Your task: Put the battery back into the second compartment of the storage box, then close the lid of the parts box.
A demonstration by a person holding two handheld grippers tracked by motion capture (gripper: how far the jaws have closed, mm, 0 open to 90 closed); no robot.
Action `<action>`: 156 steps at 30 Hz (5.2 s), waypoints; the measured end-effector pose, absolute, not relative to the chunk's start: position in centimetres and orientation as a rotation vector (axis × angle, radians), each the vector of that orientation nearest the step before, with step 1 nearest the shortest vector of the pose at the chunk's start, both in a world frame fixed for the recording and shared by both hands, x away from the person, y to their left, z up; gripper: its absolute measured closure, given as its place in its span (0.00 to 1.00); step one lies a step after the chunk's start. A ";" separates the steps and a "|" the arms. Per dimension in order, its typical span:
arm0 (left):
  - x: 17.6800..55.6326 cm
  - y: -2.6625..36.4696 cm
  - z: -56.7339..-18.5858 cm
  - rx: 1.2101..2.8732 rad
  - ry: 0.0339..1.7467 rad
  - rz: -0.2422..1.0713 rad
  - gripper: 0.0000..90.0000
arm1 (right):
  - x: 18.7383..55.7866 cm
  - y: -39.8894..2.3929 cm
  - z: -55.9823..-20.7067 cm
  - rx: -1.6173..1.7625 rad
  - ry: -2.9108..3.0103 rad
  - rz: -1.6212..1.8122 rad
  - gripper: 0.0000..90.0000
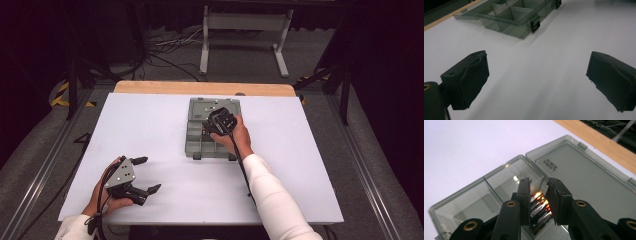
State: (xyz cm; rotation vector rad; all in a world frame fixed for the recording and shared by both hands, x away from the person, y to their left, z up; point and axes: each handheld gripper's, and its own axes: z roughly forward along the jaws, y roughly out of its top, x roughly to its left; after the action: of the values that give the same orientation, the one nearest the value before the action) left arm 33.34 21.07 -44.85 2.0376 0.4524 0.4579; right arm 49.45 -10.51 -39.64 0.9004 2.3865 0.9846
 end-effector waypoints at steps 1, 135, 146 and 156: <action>33.3 21.1 -44.9 2.035 0.456 0.455 0.05 | 49.3 -10.7 -39.5 0.894 2.382 0.989 0.80; 56.6 12.5 -44.0 2.265 0.780 0.456 0.99 | 56.2 -24.5 -42.2 0.981 2.373 0.774 1.00; 57.3 11.1 -44.8 2.315 0.768 0.427 0.99 | 57.0 -24.4 -43.6 0.989 2.442 0.703 1.00; 57.7 10.3 -45.3 2.322 0.770 0.426 0.99 | 57.0 -24.1 -43.7 0.966 2.464 0.707 1.00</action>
State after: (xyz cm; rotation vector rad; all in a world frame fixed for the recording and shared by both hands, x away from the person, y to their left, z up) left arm 57.72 10.33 -45.34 2.3220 0.7703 0.4263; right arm 57.03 -24.11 -43.70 0.9663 2.4641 0.7068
